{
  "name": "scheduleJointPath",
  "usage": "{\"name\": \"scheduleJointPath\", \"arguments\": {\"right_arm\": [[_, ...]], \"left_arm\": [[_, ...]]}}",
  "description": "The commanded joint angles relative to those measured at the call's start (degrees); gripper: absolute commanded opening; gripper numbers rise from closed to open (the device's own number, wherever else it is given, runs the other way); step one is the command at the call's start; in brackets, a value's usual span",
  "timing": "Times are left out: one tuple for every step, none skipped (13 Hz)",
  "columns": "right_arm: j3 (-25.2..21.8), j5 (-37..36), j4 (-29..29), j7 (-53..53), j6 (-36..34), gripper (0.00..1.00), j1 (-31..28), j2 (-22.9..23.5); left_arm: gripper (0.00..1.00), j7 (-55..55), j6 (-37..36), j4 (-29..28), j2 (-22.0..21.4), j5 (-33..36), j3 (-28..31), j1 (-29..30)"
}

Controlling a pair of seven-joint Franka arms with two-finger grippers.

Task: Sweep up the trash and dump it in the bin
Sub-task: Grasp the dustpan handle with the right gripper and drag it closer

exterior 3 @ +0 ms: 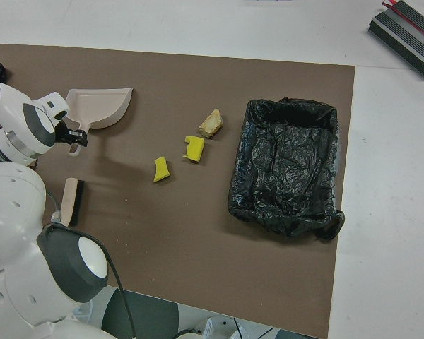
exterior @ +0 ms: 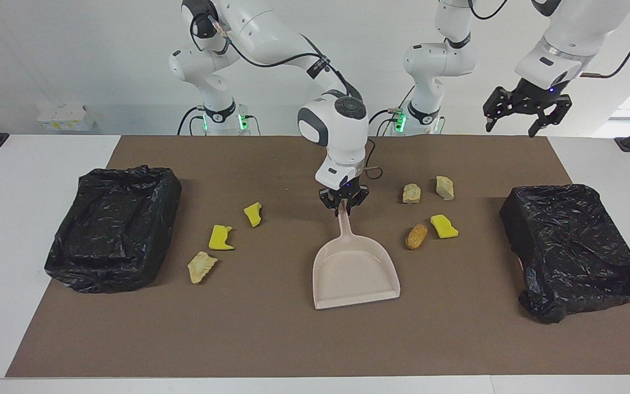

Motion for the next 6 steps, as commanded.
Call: {"name": "scheduleJointPath", "arguments": {"right_arm": [[0.11,0.12,-0.9,-1.72,0.5,0.0,-1.12,-1.55],[0.11,0.12,-0.99,-3.02,0.23,0.0,-2.69,-2.52],[0.11,0.12,-1.08,-6.34,-0.55,0.0,-3.92,-3.4],[0.11,0.2,-0.99,-10.29,-2.56,0.0,-4.89,-4.45],[0.11,0.2,-0.99,-14.51,-4.85,0.0,-6.56,-5.76],[0.2,0.2,-1.08,-19.94,-7.48,0.0,-7.88,-6.91]], "left_arm": [[1.0,-0.38,0.81,-4.97,-3.8,0.35,0.53,-1.21],[1.0,-0.47,0.89,-6.72,-5.11,0.35,0.62,-2.52],[1.0,-0.64,0.89,-8.65,-6.34,0.35,0.53,-3.32],[1.0,-1.86,0.89,-10.67,-7.57,0.35,0.53,-4.28],[1.0,-5.87,1.15,-12.78,-8.19,0.27,0.53,-5.16],[1.0,-11.14,1.59,-14.19,-8.72,0.18,0.18,-7.17]]}}
